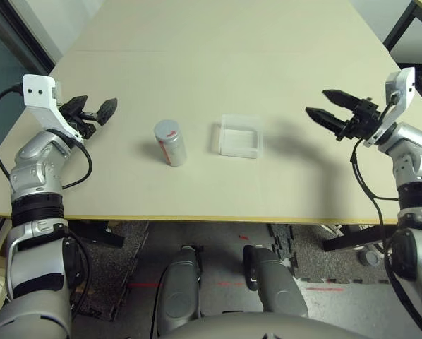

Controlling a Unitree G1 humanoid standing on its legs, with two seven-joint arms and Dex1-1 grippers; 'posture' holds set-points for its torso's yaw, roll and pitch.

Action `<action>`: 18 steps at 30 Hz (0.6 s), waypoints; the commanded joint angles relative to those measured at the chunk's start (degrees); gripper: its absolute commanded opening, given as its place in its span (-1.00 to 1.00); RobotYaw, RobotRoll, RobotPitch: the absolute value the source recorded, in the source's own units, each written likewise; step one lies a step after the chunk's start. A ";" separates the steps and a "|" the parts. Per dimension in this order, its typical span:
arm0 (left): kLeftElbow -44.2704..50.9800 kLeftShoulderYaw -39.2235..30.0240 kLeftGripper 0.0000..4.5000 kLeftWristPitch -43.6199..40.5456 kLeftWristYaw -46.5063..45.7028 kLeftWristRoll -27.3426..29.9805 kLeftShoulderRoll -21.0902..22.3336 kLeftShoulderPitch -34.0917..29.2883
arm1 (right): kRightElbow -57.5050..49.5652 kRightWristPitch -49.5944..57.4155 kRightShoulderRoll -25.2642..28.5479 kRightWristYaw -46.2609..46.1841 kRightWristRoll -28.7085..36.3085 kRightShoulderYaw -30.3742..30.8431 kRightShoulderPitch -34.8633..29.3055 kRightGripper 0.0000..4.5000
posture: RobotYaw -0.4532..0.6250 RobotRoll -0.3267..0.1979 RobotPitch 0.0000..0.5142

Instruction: Pour the medicine from the bottle into the box.

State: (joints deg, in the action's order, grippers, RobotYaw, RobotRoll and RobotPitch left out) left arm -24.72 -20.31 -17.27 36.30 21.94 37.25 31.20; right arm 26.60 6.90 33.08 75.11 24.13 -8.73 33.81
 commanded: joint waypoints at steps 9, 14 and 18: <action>17.28 -1.83 0.99 -7.45 5.30 8.24 0.30 -10.68 | -5.92 -2.64 0.79 8.65 -1.37 7.18 -2.62 1.00 | -0.02 0.25 -0.40; 25.98 -3.53 0.99 -7.34 7.68 11.65 -0.33 -18.20 | -5.05 -3.39 -0.21 8.93 -1.86 8.32 -1.41 1.00 | 0.01 0.25 -0.38; 31.98 -3.82 0.99 -6.53 7.99 13.88 -2.34 -23.97 | -3.20 -4.53 -0.71 8.81 -2.43 8.88 -0.40 1.00 | 0.04 0.25 -0.35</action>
State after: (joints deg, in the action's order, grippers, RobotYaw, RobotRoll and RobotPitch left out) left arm 4.64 -23.72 -24.14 43.88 34.66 35.76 8.94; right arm 22.51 3.25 32.57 83.72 22.31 -0.48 32.97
